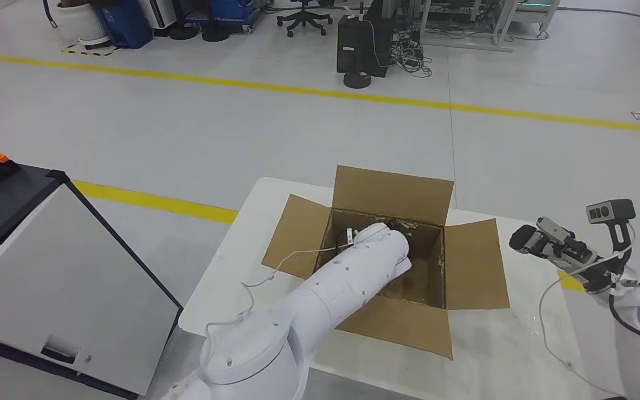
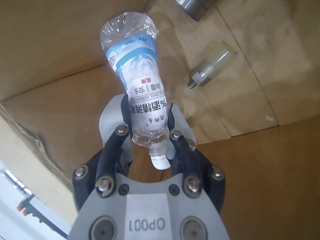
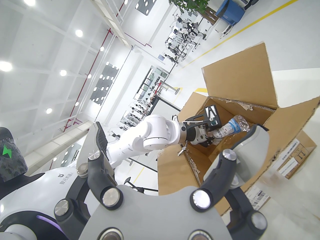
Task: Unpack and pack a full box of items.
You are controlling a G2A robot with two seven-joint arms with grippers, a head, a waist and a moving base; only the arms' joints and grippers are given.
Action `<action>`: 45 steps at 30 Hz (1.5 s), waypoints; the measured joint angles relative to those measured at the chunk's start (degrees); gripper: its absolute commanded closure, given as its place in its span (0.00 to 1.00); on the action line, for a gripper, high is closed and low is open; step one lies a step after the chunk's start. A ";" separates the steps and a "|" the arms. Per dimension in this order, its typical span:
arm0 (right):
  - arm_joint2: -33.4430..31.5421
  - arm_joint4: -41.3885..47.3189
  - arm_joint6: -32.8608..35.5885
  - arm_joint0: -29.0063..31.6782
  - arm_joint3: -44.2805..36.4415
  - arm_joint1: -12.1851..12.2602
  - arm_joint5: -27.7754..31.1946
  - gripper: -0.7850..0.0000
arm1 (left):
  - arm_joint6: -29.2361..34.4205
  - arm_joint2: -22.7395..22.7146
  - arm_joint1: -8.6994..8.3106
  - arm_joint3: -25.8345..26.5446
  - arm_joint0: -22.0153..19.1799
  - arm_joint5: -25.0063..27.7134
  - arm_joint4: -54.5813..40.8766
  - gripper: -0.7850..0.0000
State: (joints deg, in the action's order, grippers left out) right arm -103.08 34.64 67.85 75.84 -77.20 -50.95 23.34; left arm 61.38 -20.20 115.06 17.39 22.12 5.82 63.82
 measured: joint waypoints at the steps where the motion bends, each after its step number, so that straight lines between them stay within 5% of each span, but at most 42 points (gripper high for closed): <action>1: 0.00 0.00 0.00 0.00 0.00 0.00 0.00 0.00 | 0.43 0.17 0.00 0.33 -0.21 0.67 0.26 1.00; 12: 0.00 0.00 0.00 0.00 0.00 0.00 0.00 0.00 | 9.07 -0.05 -0.30 1.17 -1.89 9.05 -0.07 1.00; 19: 0.00 0.00 0.00 0.00 0.00 0.00 0.00 0.00 | 7.24 -1.61 -0.52 -1.90 -0.35 11.59 -2.83 1.00; 20: 0.00 0.00 0.00 0.00 0.00 0.00 0.00 0.00 | 6.93 -1.88 -0.50 -2.28 -0.30 11.12 -3.16 0.71; 21: 0.00 0.00 0.00 0.00 0.00 0.00 0.00 0.00 | 6.87 -2.06 -0.48 -2.52 -0.31 10.51 -3.39 0.17; 22: 0.00 0.00 0.00 0.00 0.00 0.00 0.00 0.00 | 6.99 -2.15 -0.44 -2.73 -0.32 9.81 -3.44 0.00; 45: 0.00 0.00 0.00 0.00 0.00 0.00 0.00 0.00 | 1.14 -5.94 -0.45 -5.63 0.58 -1.20 -8.99 0.00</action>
State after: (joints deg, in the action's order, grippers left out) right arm -103.08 34.64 67.85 75.84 -77.20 -50.95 23.34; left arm 62.52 -26.14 114.61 11.76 22.70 4.62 54.83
